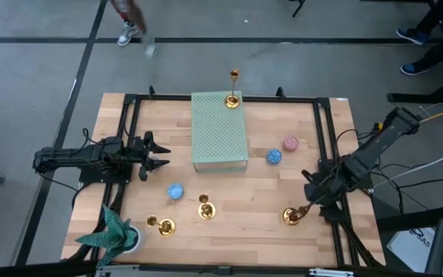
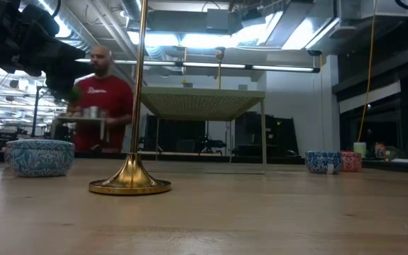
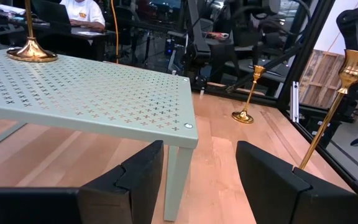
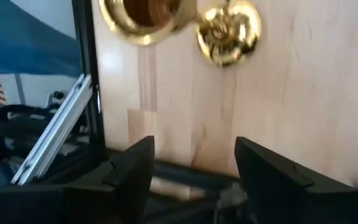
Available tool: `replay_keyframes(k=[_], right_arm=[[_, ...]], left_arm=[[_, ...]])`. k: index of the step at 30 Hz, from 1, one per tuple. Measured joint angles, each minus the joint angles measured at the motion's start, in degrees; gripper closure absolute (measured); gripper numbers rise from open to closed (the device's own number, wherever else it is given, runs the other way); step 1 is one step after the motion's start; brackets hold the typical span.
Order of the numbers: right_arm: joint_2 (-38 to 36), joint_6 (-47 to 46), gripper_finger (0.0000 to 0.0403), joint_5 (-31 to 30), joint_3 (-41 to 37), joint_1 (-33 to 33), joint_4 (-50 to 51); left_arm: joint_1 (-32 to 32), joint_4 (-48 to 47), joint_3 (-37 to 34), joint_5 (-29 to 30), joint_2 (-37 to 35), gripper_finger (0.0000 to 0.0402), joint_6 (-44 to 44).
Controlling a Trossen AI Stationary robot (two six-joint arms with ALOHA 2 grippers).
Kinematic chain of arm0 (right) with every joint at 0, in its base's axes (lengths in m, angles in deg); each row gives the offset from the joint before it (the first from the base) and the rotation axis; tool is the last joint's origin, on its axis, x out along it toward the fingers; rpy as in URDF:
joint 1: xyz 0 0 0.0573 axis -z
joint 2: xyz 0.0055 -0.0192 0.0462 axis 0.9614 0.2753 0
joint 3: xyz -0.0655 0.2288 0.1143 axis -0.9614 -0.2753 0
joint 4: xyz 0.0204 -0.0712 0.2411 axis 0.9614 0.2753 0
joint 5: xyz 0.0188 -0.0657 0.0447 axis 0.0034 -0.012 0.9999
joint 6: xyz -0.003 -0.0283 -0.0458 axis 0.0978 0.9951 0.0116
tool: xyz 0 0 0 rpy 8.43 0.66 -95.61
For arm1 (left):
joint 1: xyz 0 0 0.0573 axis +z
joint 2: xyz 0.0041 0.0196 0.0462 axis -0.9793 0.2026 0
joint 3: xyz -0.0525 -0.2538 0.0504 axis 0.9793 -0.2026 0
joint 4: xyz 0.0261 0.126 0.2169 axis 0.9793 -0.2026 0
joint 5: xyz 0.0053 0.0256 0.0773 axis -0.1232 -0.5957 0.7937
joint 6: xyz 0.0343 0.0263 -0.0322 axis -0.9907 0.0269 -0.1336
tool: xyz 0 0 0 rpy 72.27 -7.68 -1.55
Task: Pick & Place candle stick holders
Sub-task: Align the gold candle holder with the other gold candle holder on the shelf
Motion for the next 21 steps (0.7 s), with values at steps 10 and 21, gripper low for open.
replay_keyframes(k=[10, 21], right_arm=[[0.0, 0.2, 0.0175, -12.4, -4.2, -0.6, -12.1], [0.0, 3.0, 0.0175, -15.8, -4.2, -0.6, -17.7]], left_arm=[[0.0, 0.0, 0.0, 0.0, 0.0, 0.0201, 0.0], [0.0, 0.0, 0.0, 0.0, 0.0, 0.0201, 0.0]])
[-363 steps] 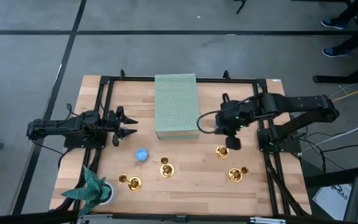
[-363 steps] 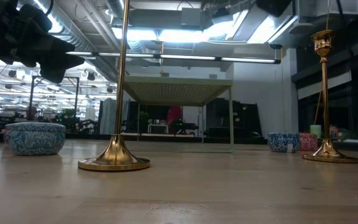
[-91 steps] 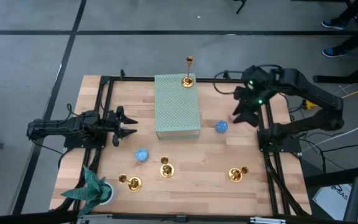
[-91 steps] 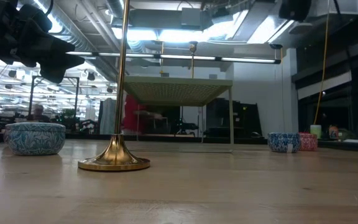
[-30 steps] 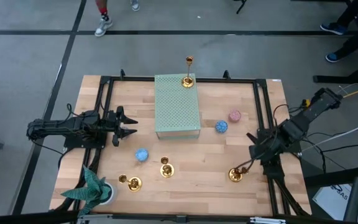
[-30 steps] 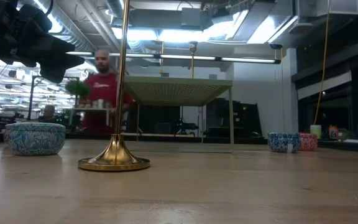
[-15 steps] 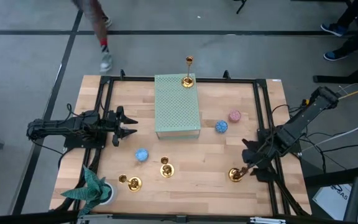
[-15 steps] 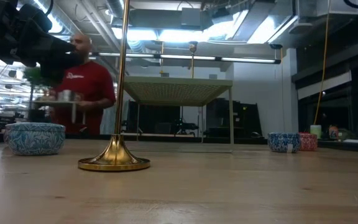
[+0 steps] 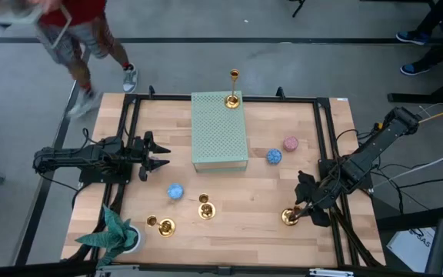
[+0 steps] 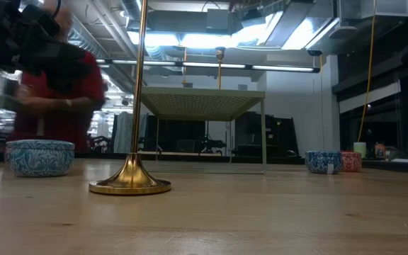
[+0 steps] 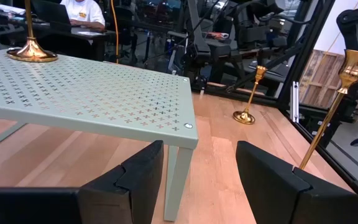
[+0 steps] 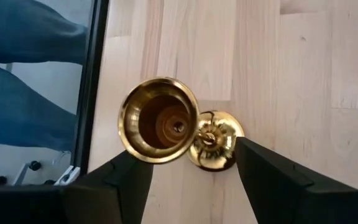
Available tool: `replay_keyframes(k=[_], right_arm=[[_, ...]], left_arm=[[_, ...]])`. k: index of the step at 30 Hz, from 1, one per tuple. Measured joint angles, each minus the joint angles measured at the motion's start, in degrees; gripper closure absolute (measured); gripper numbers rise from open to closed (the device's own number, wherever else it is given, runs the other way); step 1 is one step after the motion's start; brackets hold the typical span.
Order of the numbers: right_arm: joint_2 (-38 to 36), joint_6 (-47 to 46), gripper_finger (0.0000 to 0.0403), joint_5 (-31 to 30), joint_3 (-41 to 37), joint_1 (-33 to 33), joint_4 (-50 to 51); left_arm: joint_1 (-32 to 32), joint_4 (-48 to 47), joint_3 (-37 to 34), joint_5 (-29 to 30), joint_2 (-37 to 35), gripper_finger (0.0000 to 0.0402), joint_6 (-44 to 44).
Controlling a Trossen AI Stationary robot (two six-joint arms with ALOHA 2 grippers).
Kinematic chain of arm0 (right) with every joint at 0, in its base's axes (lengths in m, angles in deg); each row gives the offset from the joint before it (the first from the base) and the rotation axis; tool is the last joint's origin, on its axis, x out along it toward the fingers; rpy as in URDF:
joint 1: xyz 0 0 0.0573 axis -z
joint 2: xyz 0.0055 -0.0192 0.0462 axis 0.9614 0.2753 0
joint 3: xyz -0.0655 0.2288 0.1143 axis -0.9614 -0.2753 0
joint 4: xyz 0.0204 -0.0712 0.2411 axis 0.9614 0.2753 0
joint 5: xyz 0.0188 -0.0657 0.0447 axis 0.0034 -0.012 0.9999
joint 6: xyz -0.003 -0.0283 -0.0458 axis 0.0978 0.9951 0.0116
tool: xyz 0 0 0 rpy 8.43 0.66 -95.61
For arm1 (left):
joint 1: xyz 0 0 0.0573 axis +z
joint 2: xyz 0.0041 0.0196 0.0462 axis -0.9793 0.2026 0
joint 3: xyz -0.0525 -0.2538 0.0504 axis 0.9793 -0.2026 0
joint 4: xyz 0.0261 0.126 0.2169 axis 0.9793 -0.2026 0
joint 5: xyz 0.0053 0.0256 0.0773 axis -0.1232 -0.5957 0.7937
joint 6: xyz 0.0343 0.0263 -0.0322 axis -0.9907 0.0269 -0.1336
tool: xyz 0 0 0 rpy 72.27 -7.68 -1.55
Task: Pick & Place candle stick holders
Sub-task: Align the gold candle holder with the other gold candle holder on the shelf
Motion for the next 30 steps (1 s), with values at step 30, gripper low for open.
replay_keyframes(k=[30], right_arm=[[0.0, -2.8, 0.0197, -0.5, 0.0, -2.3, -5.8]], left_arm=[[0.0, 0.0, 0.0, 0.0, 0.0, 0.0201, 0.0]])
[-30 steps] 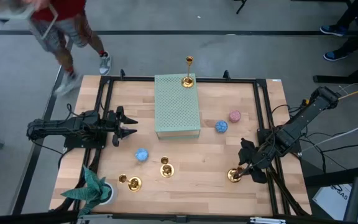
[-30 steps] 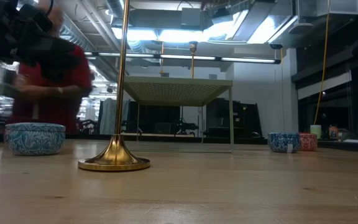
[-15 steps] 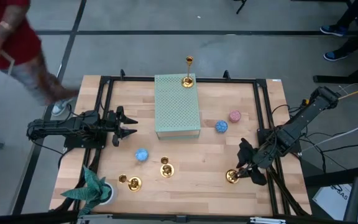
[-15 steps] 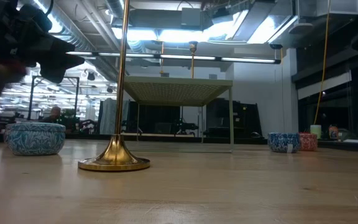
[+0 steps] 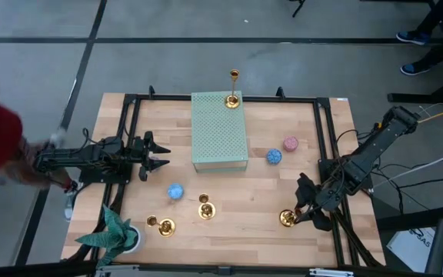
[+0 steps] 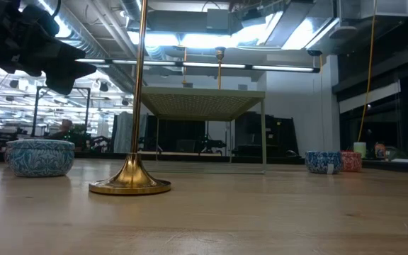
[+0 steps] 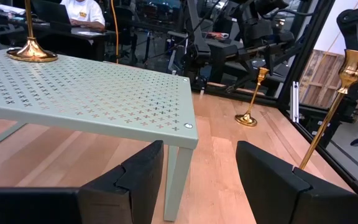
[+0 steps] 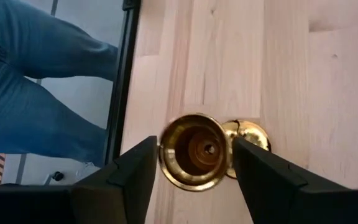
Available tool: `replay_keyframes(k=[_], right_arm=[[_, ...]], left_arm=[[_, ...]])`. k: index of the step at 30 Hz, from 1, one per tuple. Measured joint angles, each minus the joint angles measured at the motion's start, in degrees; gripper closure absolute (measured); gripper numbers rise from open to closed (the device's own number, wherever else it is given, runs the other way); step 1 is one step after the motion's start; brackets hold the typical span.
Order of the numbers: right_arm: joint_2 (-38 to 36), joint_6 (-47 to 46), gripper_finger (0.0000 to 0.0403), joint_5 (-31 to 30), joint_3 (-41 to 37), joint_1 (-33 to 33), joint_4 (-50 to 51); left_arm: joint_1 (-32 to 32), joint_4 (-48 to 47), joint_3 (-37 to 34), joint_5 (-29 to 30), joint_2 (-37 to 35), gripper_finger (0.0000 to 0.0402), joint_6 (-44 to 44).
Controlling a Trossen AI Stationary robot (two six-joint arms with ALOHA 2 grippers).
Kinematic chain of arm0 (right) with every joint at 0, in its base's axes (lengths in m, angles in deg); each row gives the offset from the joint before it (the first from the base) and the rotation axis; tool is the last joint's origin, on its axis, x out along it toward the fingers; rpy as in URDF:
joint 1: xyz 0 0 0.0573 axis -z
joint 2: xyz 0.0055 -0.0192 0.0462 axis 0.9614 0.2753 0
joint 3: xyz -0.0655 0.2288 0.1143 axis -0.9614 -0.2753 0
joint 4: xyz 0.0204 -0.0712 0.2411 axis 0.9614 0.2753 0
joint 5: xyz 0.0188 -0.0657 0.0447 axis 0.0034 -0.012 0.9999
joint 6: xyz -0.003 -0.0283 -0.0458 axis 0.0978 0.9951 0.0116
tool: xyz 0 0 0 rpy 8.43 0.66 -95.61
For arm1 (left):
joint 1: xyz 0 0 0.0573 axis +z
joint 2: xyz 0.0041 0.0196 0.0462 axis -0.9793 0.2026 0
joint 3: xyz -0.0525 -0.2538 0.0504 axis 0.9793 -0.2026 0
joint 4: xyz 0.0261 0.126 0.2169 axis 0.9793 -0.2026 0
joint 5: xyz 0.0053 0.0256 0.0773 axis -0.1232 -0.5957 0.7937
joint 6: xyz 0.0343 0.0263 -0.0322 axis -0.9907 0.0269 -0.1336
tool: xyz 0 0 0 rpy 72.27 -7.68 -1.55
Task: Pick & Place candle stick holders
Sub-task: Align the gold candle holder with the other gold candle holder on the shelf
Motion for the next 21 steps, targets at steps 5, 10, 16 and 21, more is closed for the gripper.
replay_keyframes(k=[5, 10, 16, 21], right_arm=[[0.3, 1.4, 0.0213, -0.1, 0.0, 0.0, -1.0], [0.9, 1.6, 0.0222, -1.7, 0.0, 0.0, -1.4], [1.0, 1.5, 0.0246, -3.8, 0.0, 0.0, -1.5], [1.0, 1.3, 0.0276, -4.7, 0.0, 0.1, -1.8]], left_arm=[[0.0, 0.0, 0.0, 0.0, 0.0, 0.0201, 0.0], [0.0, 0.0, 0.0, 0.0, 0.0, 0.0201, 0.0], [0.0, 0.0, 0.0, 0.0, 0.0, 0.0201, 0.0], [0.0, 0.0, 0.0, 0.0, 0.0, 0.0201, 0.0]])
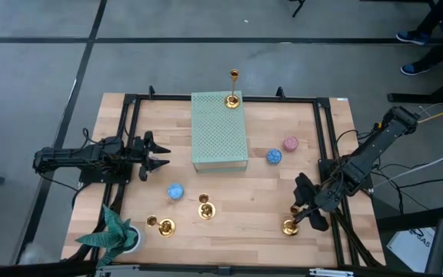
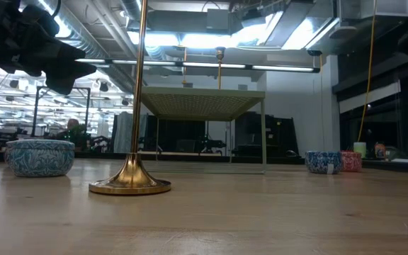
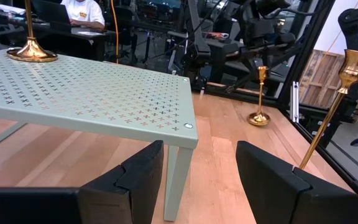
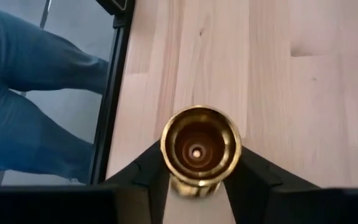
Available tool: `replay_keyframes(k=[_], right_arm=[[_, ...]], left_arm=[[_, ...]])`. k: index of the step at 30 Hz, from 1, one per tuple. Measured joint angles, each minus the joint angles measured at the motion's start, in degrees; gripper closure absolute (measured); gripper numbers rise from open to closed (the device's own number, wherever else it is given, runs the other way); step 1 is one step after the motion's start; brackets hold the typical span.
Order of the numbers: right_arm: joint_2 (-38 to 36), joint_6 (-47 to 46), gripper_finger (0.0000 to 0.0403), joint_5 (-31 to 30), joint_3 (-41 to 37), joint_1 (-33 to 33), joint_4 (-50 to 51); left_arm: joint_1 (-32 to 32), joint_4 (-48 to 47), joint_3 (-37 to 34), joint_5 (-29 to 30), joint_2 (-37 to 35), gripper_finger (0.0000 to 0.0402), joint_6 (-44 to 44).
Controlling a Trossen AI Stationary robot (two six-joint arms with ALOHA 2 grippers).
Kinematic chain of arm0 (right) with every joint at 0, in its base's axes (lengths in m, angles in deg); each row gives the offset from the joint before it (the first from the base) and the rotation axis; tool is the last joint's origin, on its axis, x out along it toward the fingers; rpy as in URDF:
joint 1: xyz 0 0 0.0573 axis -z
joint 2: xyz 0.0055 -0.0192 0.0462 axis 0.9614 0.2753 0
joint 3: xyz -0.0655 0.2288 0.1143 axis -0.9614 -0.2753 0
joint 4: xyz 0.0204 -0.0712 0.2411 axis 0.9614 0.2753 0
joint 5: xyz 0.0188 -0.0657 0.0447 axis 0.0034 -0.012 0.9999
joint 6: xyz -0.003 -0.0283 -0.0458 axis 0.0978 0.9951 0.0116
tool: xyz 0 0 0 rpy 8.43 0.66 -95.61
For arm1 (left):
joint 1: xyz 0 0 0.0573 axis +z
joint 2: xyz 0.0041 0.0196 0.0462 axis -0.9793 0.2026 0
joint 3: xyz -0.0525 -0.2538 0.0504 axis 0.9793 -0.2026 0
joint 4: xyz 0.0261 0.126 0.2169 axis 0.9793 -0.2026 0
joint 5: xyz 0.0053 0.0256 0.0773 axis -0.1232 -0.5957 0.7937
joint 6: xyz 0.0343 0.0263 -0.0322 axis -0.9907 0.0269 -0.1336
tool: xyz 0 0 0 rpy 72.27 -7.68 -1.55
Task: Pick & Place candle stick holders
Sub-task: Align the gold candle holder with the other gold candle holder on the shelf
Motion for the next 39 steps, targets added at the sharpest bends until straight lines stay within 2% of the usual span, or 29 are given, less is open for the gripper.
replay_keyframes(k=[5, 11, 18, 22, 31, 39], right_arm=[[0.0, -0.1, 0.0294, -1.3, 0.0, 0.0, -1.2], [0.0, -0.2, 0.0296, -3.4, 0.0, 0.7, -1.3], [-0.5, 1.9, 0.0296, -4.5, 0.3, 5.5, -4.4], [-1.1, 6.4, 0.0296, -4.5, 3.5, 8.8, -1.4], [-1.1, 19.4, 0.0296, -4.3, 15.1, 17.5, 14.0], [-0.8, 31.6, 0.0296, -4.3, 21.8, 29.4, 13.7]], left_arm=[[0.0, 0.0, 0.0, 0.0, 0.0, 0.0201, 0.0], [0.0, 0.0, 0.0, 0.0, 0.0, 0.0201, 0.0], [0.0, 0.0, 0.0, 0.0, 0.0, 0.0201, 0.0], [0.0, 0.0, 0.0, 0.0, 0.0, 0.0201, 0.0], [0.0, 0.0, 0.0, 0.0, 0.0, 0.0201, 0.0], [0.0, 0.0, 0.0, 0.0, 0.0, 0.0201, 0.0]])
